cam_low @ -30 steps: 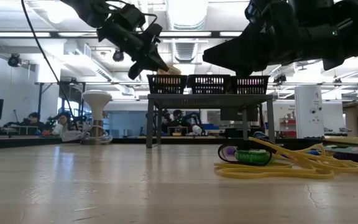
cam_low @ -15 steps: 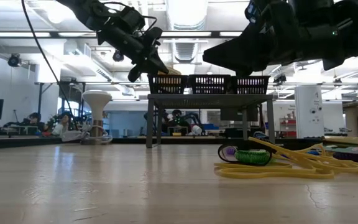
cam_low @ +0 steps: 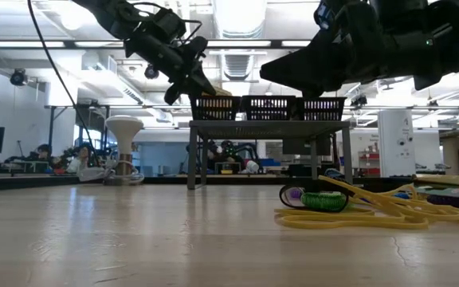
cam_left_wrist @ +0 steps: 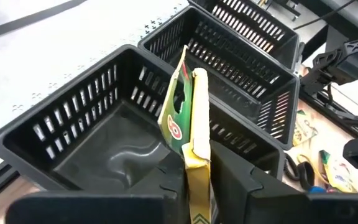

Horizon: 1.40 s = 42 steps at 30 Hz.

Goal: Pick & Place Office Desk Supplies
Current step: Put the yellow crayon box into the left black bin on the shelf

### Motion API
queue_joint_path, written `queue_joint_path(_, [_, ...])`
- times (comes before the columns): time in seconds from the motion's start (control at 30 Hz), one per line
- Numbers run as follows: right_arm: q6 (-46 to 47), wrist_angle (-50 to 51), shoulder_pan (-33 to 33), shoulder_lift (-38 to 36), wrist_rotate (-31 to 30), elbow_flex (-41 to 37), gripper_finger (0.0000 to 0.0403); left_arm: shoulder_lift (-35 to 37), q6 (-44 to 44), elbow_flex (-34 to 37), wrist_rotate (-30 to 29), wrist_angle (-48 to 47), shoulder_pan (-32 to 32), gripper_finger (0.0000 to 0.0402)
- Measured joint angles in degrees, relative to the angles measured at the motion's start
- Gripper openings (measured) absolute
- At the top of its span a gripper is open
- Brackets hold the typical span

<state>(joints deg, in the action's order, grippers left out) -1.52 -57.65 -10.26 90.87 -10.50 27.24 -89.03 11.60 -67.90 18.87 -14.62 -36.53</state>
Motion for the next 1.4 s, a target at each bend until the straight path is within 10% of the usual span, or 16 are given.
queue_joint_path(1.4, [-0.1, 0.1, 0.0, 0.0, 0.0, 0.0, 0.0073, 0.0, -4.0, 0.0, -1.5, 3.4, 0.1, 0.0308])
